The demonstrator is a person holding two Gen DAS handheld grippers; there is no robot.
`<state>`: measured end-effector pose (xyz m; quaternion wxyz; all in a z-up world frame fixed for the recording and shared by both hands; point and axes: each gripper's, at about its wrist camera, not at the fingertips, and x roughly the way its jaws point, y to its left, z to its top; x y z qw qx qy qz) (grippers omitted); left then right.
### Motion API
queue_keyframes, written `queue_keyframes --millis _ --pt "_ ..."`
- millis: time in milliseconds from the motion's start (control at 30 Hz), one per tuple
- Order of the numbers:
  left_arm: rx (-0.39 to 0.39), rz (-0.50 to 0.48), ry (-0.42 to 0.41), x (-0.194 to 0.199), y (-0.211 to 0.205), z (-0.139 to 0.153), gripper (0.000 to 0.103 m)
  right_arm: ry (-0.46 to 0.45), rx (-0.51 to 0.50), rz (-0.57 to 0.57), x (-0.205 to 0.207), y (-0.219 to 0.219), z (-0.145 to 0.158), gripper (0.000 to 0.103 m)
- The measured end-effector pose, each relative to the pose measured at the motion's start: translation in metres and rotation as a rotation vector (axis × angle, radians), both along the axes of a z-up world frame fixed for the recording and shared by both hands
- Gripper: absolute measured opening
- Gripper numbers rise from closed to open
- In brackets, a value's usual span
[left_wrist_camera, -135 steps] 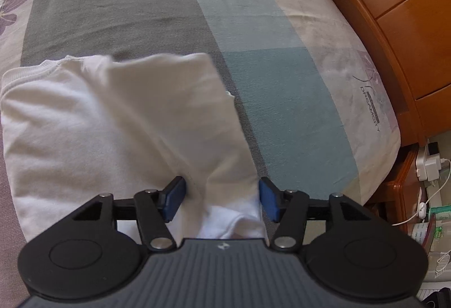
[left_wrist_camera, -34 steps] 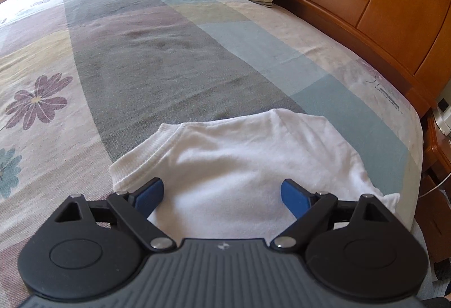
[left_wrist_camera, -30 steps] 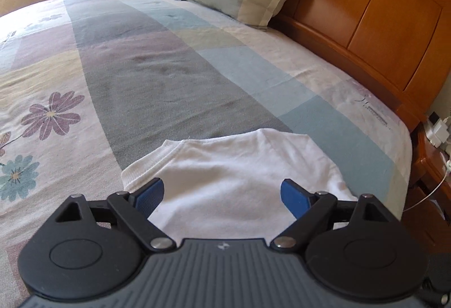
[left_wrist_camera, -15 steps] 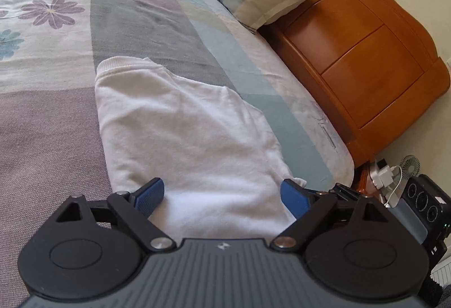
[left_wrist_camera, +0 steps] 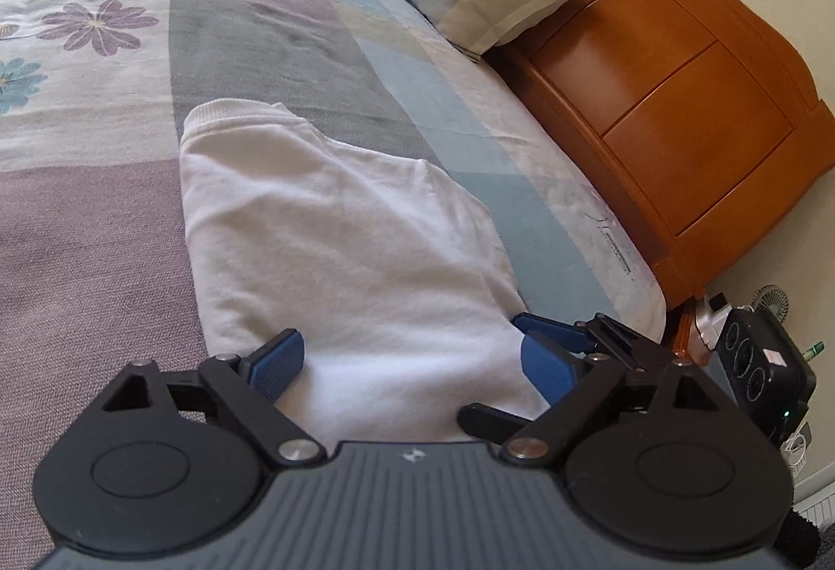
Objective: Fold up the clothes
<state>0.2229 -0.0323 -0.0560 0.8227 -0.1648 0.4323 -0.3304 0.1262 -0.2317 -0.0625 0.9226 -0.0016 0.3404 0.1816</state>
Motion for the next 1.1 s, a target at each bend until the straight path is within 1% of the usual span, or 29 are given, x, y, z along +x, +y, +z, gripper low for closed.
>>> queue_keyframes --millis 100,133,233,300,367,400,433,600,667,767,833,900,933,1000,1033,1100 --pt "0.006 -0.049 -0.06 0.003 -0.012 0.02 0.09 0.033 -0.053 -0.025 0.001 0.004 0.002 0.103" --pt "0.007 -0.069 -0.077 0.005 -0.017 0.025 0.09 0.041 -0.044 -0.039 -0.001 0.004 0.008 0.103" --pt "0.022 -0.106 -0.106 0.016 -0.037 0.03 0.091 0.013 0.055 -0.065 -0.016 0.001 0.027 0.103" --pt "0.024 -0.113 -0.084 0.027 -0.049 0.024 0.091 -0.009 0.095 -0.064 -0.024 -0.002 0.03 0.103" --pt "0.027 -0.117 -0.04 0.035 -0.059 0.014 0.091 0.021 0.098 -0.07 -0.025 -0.005 0.022 0.103" --pt "0.023 -0.122 -0.039 0.034 -0.062 0.015 0.09 0.045 0.101 -0.074 -0.025 -0.008 0.017 0.103" --pt "0.019 -0.128 -0.038 0.033 -0.064 0.016 0.09 0.046 0.104 -0.081 -0.029 -0.01 0.015 0.103" --pt "0.0 -0.157 -0.032 0.028 -0.078 0.02 0.09 0.01 0.216 -0.084 -0.059 -0.031 0.022 0.103" --pt "-0.007 -0.169 -0.03 0.026 -0.083 0.022 0.09 0.008 0.246 -0.082 -0.067 -0.038 0.021 0.103" --pt "-0.018 -0.232 -0.051 0.021 -0.102 0.033 0.09 0.016 0.266 -0.076 -0.069 -0.038 0.017 0.103" --pt "-0.02 -0.271 -0.049 0.022 -0.117 0.036 0.091 0.008 0.278 -0.07 -0.069 -0.038 0.017 0.103" --pt "-0.019 -0.29 -0.031 0.025 -0.129 0.035 0.09 -0.022 0.281 -0.041 -0.067 -0.037 0.022 0.103" --pt "-0.021 -0.299 -0.016 0.027 -0.135 0.033 0.09 -0.042 0.266 -0.029 -0.064 -0.036 0.024 0.103" --pt "-0.046 -0.325 0.04 0.034 -0.141 0.027 0.09 -0.085 0.227 -0.026 -0.053 -0.038 0.026 0.103" --pt "-0.061 -0.338 0.077 0.037 -0.144 0.022 0.09 -0.089 0.221 -0.028 -0.046 -0.041 0.026 0.103" --pt "-0.077 -0.35 0.148 0.044 -0.149 0.01 0.09 -0.06 0.242 -0.02 -0.027 -0.046 0.02 0.103"
